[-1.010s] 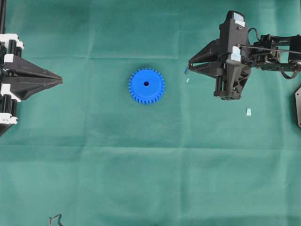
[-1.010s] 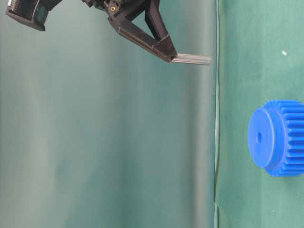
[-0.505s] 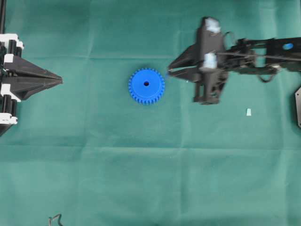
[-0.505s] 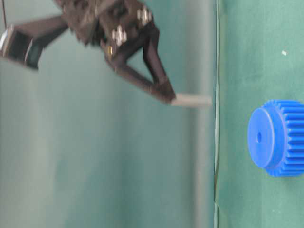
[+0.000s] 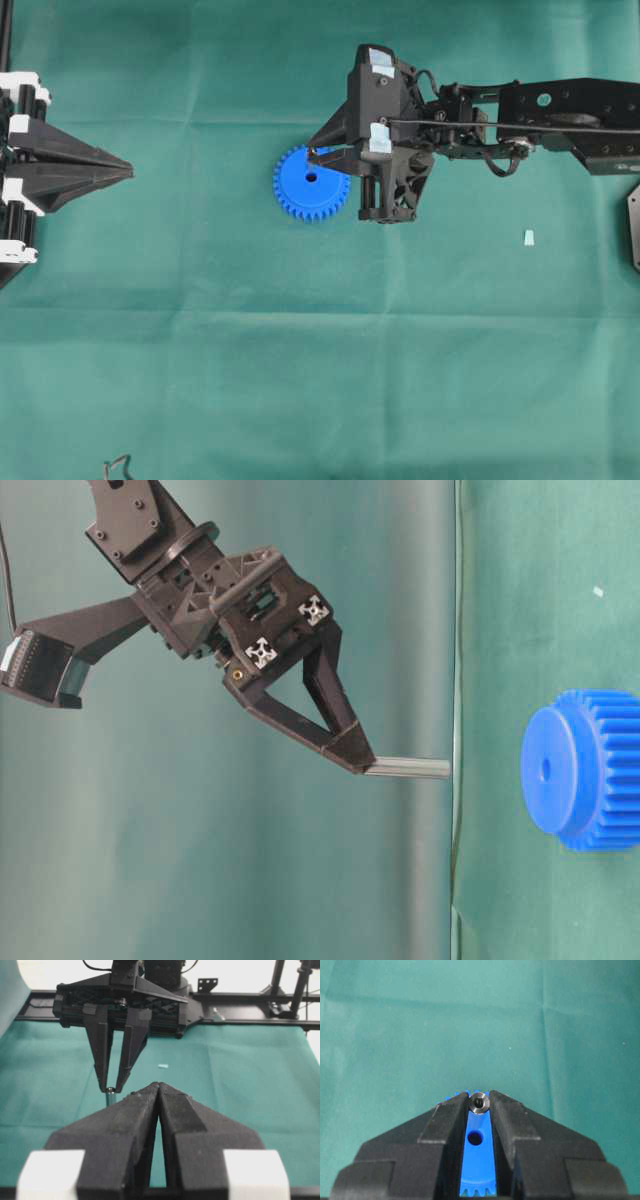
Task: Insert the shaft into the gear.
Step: 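Lift the shaft and carry it left over the blue gear's center hole, then lower the shaft with the right gripper into the gear's center hole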
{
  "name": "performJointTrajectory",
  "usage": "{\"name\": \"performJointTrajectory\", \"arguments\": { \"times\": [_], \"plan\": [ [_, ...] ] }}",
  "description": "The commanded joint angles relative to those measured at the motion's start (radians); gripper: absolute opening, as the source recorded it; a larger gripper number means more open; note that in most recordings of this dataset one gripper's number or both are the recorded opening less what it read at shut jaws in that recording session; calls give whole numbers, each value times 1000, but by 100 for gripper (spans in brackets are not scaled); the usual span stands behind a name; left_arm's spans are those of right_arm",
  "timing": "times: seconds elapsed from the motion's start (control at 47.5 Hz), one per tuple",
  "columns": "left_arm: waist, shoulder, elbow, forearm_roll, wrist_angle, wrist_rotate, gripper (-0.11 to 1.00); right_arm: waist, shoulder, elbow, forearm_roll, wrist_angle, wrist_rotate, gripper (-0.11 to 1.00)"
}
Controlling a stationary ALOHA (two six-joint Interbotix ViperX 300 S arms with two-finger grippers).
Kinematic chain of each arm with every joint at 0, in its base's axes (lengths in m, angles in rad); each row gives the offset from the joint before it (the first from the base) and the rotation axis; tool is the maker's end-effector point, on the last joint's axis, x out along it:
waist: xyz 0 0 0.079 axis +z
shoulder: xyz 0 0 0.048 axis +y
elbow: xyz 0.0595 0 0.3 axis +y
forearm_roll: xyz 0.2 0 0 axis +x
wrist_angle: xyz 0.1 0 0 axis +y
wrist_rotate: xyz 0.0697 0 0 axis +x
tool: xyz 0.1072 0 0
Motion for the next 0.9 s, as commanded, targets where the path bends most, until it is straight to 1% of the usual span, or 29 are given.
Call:
{"name": "performJointTrajectory", "arguments": {
  "times": [0.0,0.189,0.253,0.652,0.884],
  "plan": [
    [-2,3,-25,2,-5,-2,0,3,-11,-25,-3,-6,3,17],
    [-2,3,-25,2,-5,-2,0,2,8,-25,-18,-18,3,17],
    [-2,3,-23,2,-5,-2,0,2,21,-25,-17,-28,3,17],
    [-2,6,-23,2,-5,-2,0,-5,176,-6,-15,-138,9,17],
    [-2,8,-25,2,-3,-2,0,-6,181,8,-15,-161,9,17]
  ]
}}
